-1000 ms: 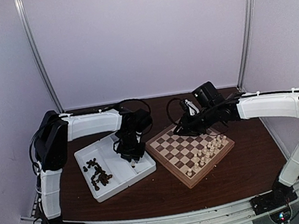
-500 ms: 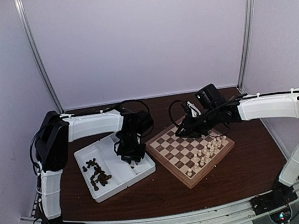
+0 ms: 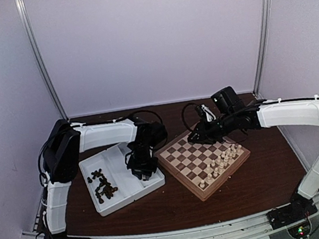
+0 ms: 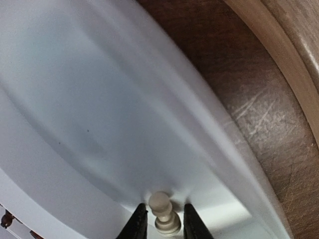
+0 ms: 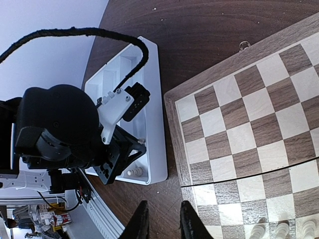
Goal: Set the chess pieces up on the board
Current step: Pick up the chess piece from the storage box.
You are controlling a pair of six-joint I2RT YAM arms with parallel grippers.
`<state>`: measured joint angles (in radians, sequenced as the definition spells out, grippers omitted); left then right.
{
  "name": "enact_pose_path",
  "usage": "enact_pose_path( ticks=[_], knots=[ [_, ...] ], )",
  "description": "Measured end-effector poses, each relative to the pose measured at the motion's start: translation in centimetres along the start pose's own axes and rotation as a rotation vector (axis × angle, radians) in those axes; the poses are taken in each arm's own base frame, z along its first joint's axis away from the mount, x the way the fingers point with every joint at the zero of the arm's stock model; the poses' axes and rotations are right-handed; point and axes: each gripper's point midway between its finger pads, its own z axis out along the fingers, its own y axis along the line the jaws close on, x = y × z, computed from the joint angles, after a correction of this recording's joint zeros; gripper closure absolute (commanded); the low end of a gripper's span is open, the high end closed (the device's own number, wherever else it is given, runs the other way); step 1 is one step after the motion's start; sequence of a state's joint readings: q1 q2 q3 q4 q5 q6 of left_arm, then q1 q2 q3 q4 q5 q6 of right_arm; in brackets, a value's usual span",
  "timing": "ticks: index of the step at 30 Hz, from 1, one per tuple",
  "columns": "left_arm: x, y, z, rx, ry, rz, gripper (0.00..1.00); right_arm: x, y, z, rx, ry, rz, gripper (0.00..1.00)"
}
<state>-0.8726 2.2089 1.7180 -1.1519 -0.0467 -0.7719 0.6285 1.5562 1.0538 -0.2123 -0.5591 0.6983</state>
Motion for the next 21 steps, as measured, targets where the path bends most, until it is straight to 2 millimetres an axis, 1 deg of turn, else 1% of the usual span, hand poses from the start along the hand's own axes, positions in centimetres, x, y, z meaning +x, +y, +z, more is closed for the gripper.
enact_pose_path(
  ticks=[1,4,7,9,16,21],
  knots=[
    [-0.1,-0.1,0.0,0.000,0.000,0.001,0.76,0.0,0.0,0.0,-0.001,0.001,0.000,0.78],
    [0.0,-0.4,0.0,-0.010,0.011,0.009,0.82,0.0,0.0,0.0,-0.002,0.001,0.000,0.78],
    [0.3,-0.6,0.0,-0.016,0.014,0.019,0.92,0.0,0.0,0.0,-0.002,0.001,0.001,0.78],
    [0.4,-0.6,-0.1,-0.022,0.017,0.025,0.95,-0.1,-0.1,-0.1,-0.002,0.001,0.002,0.78],
    [0.1,-0.6,-0.4,-0.052,-0.002,0.069,0.98,0.0,0.0,-0.1,-0.009,0.006,0.000,0.76],
    [-0.9,-0.9,-0.7,-0.060,-0.065,0.134,0.99,0.3,0.3,-0.1,-0.026,0.027,-0.009,0.76]
  ],
)
